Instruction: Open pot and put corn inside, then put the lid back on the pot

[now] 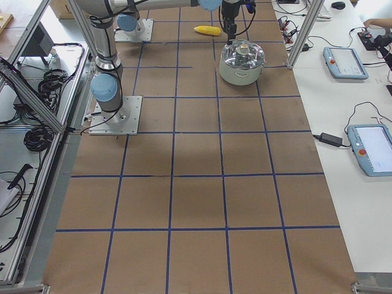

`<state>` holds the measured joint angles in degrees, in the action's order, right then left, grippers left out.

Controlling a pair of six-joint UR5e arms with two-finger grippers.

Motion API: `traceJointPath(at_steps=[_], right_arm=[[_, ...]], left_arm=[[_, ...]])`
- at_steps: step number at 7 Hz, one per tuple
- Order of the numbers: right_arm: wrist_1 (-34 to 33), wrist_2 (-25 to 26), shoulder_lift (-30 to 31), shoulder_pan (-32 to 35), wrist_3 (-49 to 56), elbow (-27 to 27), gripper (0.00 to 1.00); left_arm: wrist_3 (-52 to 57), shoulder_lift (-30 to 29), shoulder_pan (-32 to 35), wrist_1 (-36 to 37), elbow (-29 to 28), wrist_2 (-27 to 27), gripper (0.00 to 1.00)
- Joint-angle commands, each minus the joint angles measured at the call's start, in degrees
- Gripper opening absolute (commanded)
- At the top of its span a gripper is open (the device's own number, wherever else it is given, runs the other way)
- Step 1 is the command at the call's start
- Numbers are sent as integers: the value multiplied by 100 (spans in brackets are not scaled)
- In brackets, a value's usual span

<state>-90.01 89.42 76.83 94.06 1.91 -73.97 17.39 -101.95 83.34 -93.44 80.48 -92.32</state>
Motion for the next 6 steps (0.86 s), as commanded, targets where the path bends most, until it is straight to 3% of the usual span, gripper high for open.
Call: traceJointPath(at_steps=[1,4,6], right_arm=[[-69,23,-824,269,-592,748,100],[-409,49,-1827,929,-1839,1121,99],[-788,58,-2066,1027,-1861,1130,100]], left_arm=[[195,-52,-432,402,553,38,100],[186,-114,-398,1973,1721,21,100],[177,-124,-328,3439,2774,39,100]])
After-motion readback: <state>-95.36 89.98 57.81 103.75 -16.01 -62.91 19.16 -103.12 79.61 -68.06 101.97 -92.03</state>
